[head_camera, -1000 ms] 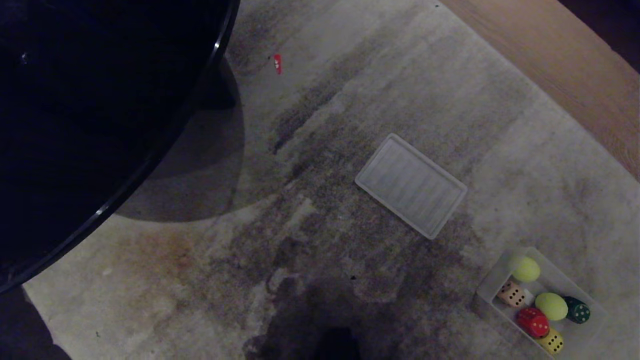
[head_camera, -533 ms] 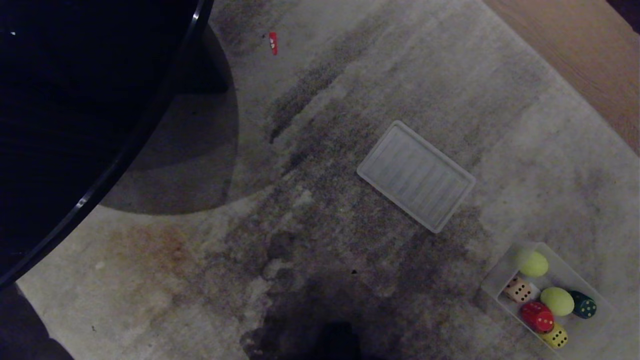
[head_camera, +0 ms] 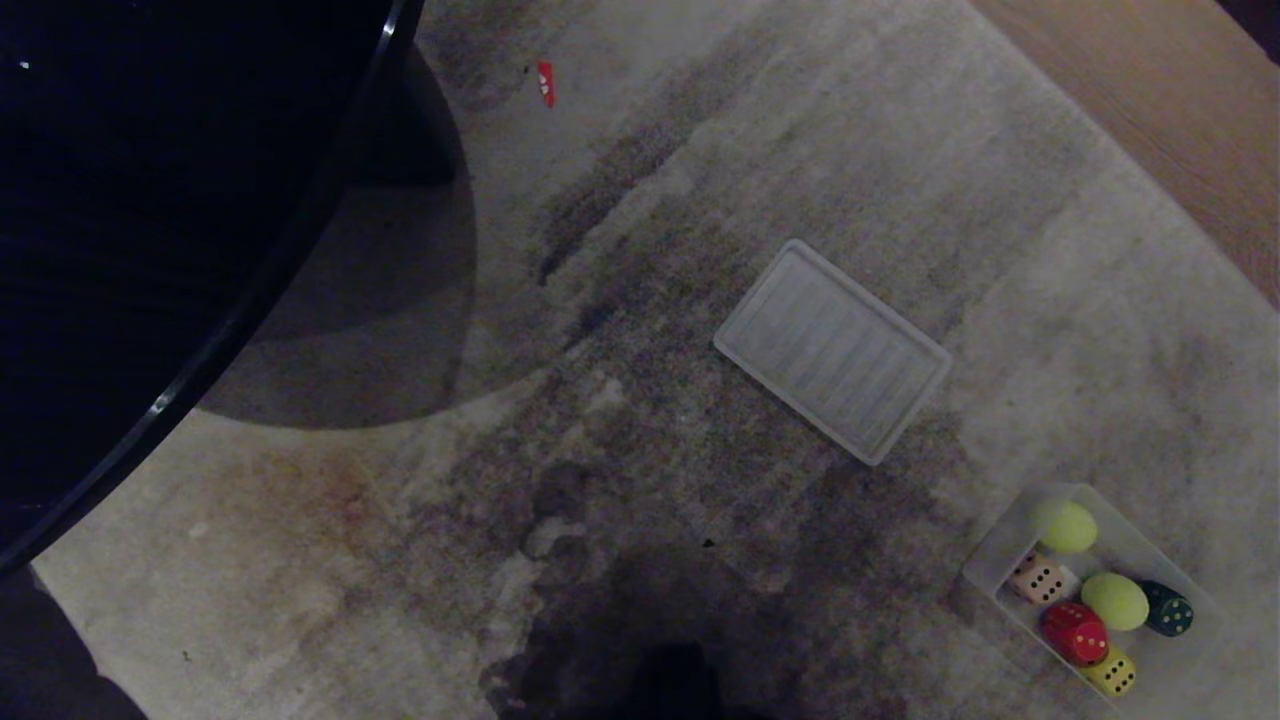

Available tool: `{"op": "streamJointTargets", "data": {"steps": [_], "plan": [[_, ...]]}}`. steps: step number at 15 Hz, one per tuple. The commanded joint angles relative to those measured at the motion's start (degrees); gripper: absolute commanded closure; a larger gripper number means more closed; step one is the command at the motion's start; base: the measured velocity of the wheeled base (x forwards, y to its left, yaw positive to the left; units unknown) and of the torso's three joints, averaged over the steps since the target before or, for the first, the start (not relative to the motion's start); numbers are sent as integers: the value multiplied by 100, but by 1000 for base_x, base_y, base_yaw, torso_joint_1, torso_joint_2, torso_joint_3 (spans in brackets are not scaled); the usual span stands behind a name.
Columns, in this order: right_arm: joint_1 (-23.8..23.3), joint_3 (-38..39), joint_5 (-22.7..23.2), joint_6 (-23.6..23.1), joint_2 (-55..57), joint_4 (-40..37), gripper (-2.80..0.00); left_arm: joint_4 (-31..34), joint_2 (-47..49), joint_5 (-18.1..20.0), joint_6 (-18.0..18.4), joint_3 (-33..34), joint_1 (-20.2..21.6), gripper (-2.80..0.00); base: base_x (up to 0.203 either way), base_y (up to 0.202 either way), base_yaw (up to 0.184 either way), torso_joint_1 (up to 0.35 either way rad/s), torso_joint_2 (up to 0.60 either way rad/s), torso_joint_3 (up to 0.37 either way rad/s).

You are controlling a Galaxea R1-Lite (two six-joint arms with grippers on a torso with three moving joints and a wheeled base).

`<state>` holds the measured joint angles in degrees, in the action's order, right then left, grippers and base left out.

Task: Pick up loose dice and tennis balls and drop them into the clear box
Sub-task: Close the lid

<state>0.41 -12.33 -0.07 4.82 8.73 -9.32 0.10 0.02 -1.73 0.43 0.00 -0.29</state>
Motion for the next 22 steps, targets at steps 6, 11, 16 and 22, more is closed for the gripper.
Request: {"op": "streamJointTargets", "data": {"steps": [6,11,16,22], "plan": [[-37,-1079,-120,1155,5242,1882,0,-5,6,-3,1,9,2,0,0,0,0,0,0,0],[125,-1803,-164,2359,8224,4062,0,-1,6,-3,1,9,-2,0,0,0,0,0,0,0],[236,-2728,-247,2865,10028,4786,-280,-5,6,-3,1,9,0,0,0,0,0,0,0,0],[85,-3324,-696,2928,10859,4861,-280,-1,6,-3,1,9,-6,0,0,0,0,0,0,0]]}}
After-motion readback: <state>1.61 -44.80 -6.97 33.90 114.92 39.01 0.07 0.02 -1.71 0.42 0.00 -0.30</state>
